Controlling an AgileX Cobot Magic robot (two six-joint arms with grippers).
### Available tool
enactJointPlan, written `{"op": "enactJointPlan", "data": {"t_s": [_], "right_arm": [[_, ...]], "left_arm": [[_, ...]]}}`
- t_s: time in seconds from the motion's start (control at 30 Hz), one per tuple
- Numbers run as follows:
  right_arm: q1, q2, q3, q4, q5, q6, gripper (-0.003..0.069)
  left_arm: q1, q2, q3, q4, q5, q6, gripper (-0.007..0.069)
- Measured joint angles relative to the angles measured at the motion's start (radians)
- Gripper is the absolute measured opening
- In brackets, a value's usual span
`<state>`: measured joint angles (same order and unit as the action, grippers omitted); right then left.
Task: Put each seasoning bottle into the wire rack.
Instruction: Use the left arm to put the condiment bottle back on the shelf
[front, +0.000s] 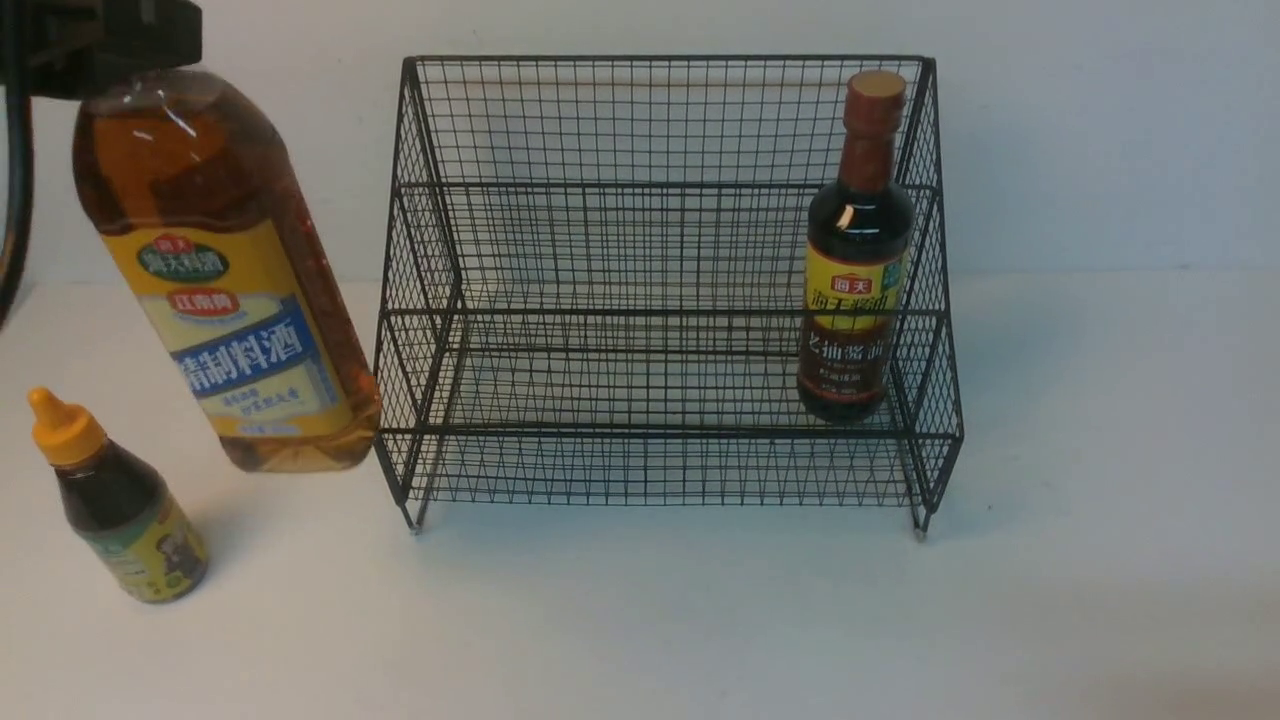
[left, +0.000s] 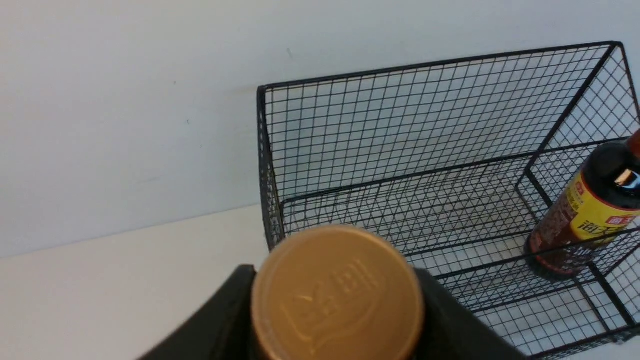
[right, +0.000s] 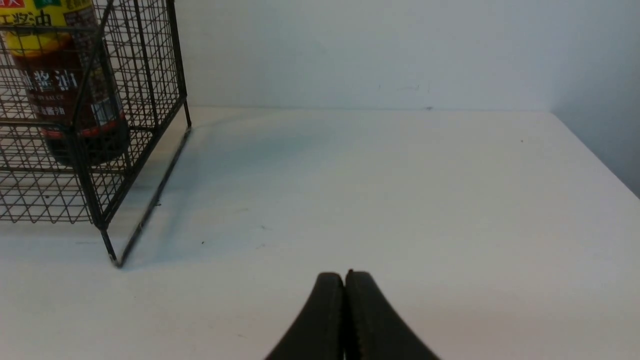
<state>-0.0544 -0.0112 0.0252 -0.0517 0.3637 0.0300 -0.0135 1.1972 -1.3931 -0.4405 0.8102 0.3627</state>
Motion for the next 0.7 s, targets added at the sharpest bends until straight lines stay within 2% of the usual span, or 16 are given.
{"op": "enactJointPlan", "data": {"t_s": [0.1, 0.33, 0.53, 0.7], "right_arm": [[0.0, 0.0, 0.0, 0.0, 0.0, 0.0, -0.0015], [0.0, 0.0, 0.0, 0.0, 0.0, 0.0, -0.0015], [0.0, 0.0, 0.0, 0.0, 0.0, 0.001, -0.0015], [0.0, 0.0, 0.0, 0.0, 0.0, 0.001, -0.0015]], "left_arm": [[0.0, 0.073, -0.09, -0.144, -0.002, 0.115, 0.0321], [-0.001, 0.206, -0.247, -0.366, -0.014, 0.263, 0.0321], [-0.006, 0.297, -0.321, -0.485, -0.07, 0.322, 0.0321], [-0.052, 0.352, -0.324, -0.509, -0.147, 0.401, 0.0321]]}}
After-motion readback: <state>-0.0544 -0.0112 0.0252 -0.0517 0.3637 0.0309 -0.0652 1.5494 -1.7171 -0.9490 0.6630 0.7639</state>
